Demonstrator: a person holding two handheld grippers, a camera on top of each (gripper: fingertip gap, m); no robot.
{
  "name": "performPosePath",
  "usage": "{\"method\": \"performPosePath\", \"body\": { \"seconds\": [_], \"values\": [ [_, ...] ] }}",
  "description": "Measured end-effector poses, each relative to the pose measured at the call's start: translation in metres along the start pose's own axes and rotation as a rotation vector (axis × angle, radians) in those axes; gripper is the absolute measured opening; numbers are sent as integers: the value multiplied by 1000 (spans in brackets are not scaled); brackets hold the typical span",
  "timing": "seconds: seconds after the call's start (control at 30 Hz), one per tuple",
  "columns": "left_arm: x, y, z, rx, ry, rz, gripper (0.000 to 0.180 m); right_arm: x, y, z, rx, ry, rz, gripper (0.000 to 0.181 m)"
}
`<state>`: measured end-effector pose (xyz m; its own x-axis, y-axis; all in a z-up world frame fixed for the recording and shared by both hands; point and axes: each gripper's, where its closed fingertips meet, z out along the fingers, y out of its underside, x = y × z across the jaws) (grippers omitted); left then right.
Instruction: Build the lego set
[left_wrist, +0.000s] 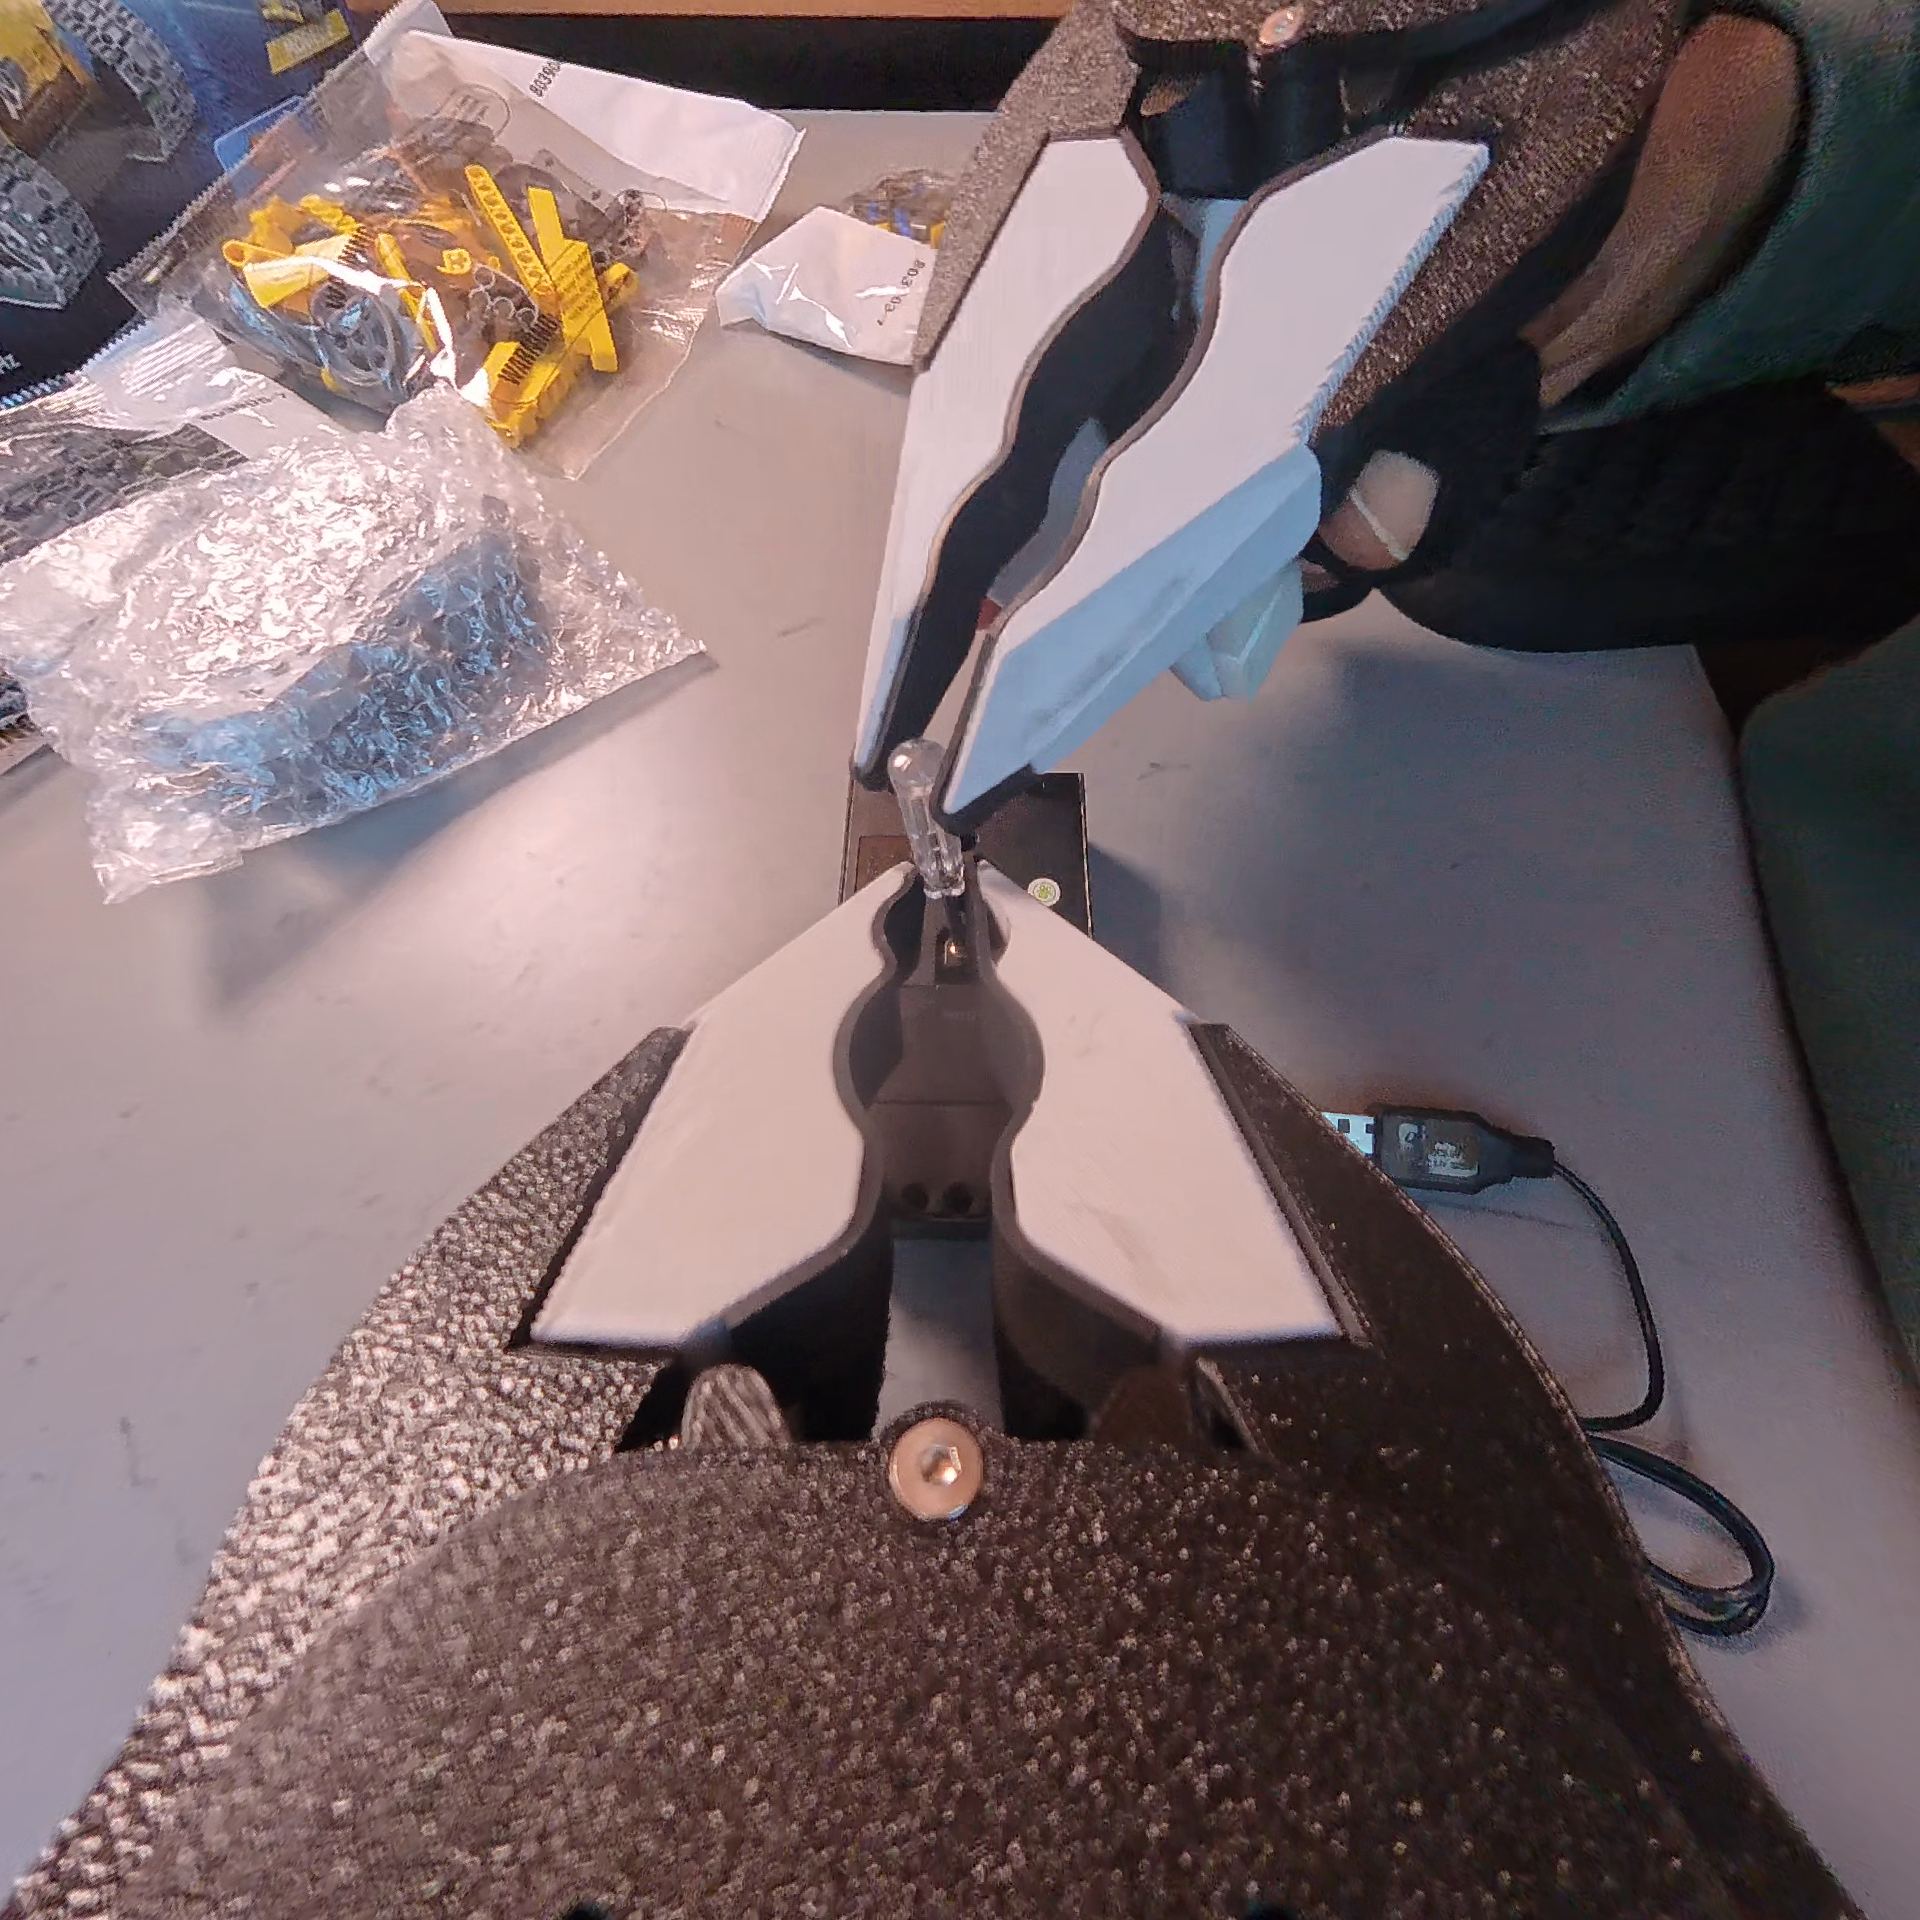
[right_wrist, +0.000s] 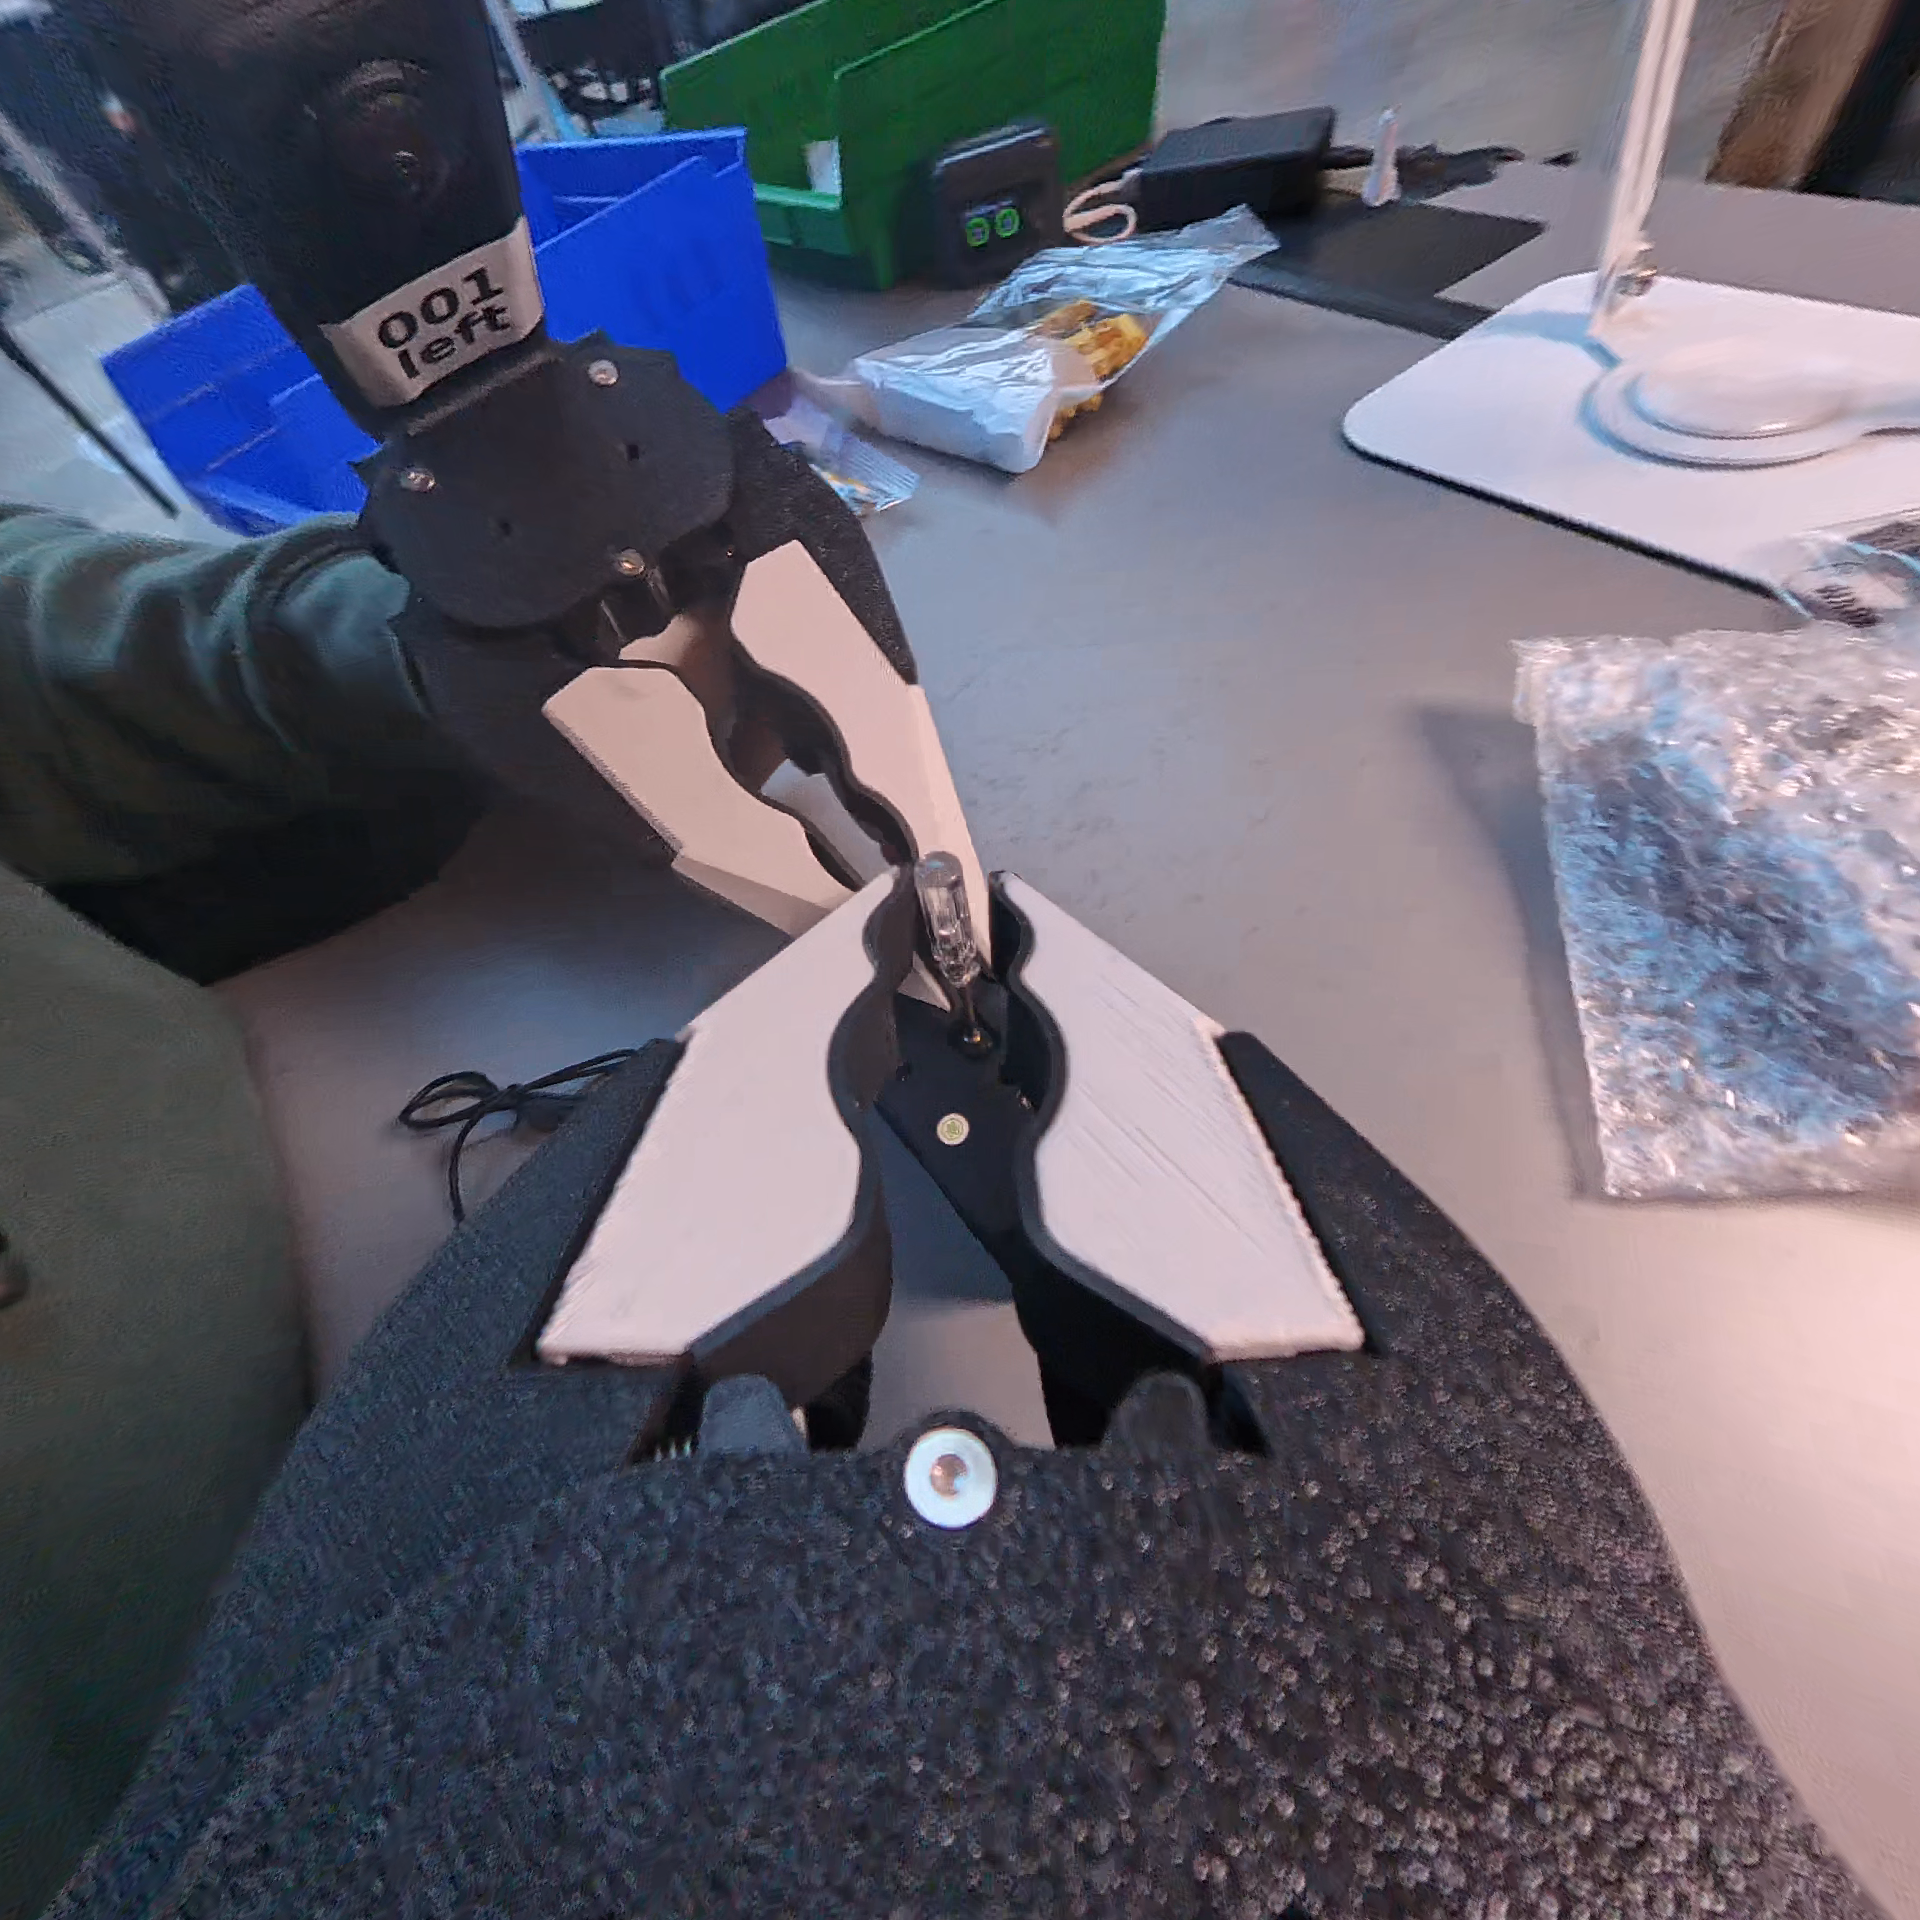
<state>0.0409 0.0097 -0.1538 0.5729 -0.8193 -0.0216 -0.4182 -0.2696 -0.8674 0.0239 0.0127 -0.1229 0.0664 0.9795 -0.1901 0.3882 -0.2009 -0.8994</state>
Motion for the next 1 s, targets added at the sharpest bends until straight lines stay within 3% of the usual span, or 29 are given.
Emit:
{"method": "performPosePath", "body": {
  "seconds": [0.2, 0.47, 0.67, 0.83, 1.0],
  "values": [
    [-1, 0, 0, -6, -14, 6, 7, 0, 2, 2, -16, 26, -45, 6],
    [2, 0, -2, -11, 11, 39, 14, -14, 7, 0, -150, -423, -444, 6],
    [7, 0, -1, -6, 32, 57, 8, -14, 9, -5, -260, -659, -474, 7],
    [10, -1, 1, -2, 41, 46, 8, -15, 9, -6, -222, -635, -417, 7],
    [7, -1, 1, -16, 12, 45, 7, -9, 6, -8, -127, -393, -367, 8]
  ]
}}
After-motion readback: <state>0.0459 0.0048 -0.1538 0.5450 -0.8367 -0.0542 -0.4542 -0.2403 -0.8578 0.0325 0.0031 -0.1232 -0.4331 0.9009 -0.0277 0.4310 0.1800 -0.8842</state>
